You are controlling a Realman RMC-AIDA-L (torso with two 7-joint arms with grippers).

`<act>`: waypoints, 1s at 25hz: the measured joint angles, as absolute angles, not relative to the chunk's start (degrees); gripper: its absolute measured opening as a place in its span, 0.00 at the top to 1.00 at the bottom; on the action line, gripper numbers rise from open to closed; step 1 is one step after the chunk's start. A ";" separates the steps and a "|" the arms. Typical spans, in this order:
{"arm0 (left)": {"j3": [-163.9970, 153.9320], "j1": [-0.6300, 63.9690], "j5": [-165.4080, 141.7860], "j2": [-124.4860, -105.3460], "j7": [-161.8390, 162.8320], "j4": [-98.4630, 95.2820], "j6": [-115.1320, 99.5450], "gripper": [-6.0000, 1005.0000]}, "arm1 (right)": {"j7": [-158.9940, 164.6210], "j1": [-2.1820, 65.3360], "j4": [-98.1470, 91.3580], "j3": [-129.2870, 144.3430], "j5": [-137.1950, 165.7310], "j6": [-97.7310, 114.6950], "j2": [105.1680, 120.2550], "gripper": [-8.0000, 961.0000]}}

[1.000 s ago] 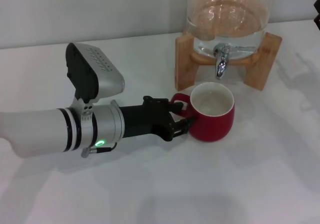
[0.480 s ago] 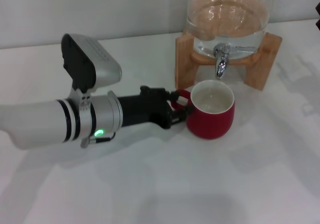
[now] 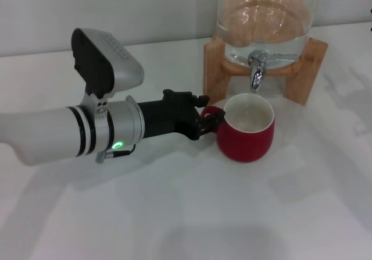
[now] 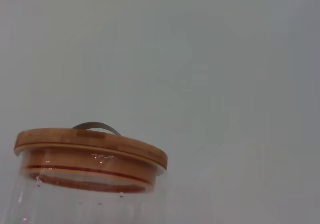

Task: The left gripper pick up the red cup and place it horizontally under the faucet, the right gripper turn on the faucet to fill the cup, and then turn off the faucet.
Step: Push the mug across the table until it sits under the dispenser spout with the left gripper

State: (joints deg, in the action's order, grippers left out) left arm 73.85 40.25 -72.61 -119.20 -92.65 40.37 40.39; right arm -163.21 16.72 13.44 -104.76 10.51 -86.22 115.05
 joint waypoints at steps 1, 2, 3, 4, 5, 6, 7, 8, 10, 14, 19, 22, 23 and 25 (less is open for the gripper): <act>73.95 39.43 -72.60 -119.19 -92.60 40.79 40.78 0.53 | -163.21 16.72 13.39 -104.76 10.49 -86.12 115.04 0.37; 74.09 38.81 -72.58 -119.17 -92.60 41.21 40.99 0.53 | -163.21 16.76 13.20 -104.76 10.47 -86.03 115.05 0.37; 74.37 37.94 -72.58 -119.12 -92.59 41.76 41.17 0.53 | -163.21 16.82 13.04 -104.76 10.47 -85.98 115.04 0.37; 74.65 36.62 -72.57 -119.08 -92.69 42.85 41.23 0.53 | -163.21 16.93 12.86 -104.76 10.46 -85.94 115.05 0.37; 74.83 35.44 -72.58 -119.07 -92.88 43.75 41.23 0.53 | -163.21 16.98 12.76 -104.76 10.47 -85.91 115.05 0.37; 74.94 34.67 -72.62 -119.06 -93.02 44.33 41.23 0.53 | -163.21 17.01 12.74 -104.76 10.47 -85.88 115.04 0.37; 74.99 33.63 -72.81 -119.04 -93.23 45.26 41.37 0.53 | -163.21 17.03 12.73 -104.76 10.48 -85.86 115.04 0.37; 75.05 32.61 -73.16 -119.01 -93.39 46.12 41.82 0.53 | -163.21 17.06 12.72 -104.76 10.48 -85.85 115.05 0.37; 75.33 31.71 -74.50 -118.94 -93.50 46.74 43.63 0.53 | -163.21 17.14 12.70 -104.76 10.49 -85.83 115.05 0.37; 75.59 31.73 -77.62 -119.06 -93.26 46.27 46.56 0.53 | -163.21 17.61 12.68 -104.33 10.51 -85.80 115.05 0.37; 75.62 34.40 -78.35 -119.12 -91.78 44.64 46.44 0.53 | -163.21 17.75 12.92 -103.40 10.55 -85.97 115.05 0.37; 75.62 37.42 -78.42 -119.11 -90.34 42.84 46.15 0.53 | -163.17 17.59 12.97 -103.31 10.55 -86.27 115.05 0.37; 75.61 38.88 -78.42 -119.13 -89.96 41.66 45.97 0.53 | -163.15 17.54 12.97 -103.28 10.55 -86.44 115.05 0.37; 75.60 41.91 -78.20 -119.23 -89.65 38.95 45.10 0.53 | -163.15 17.43 12.97 -103.27 10.55 -86.90 115.05 0.37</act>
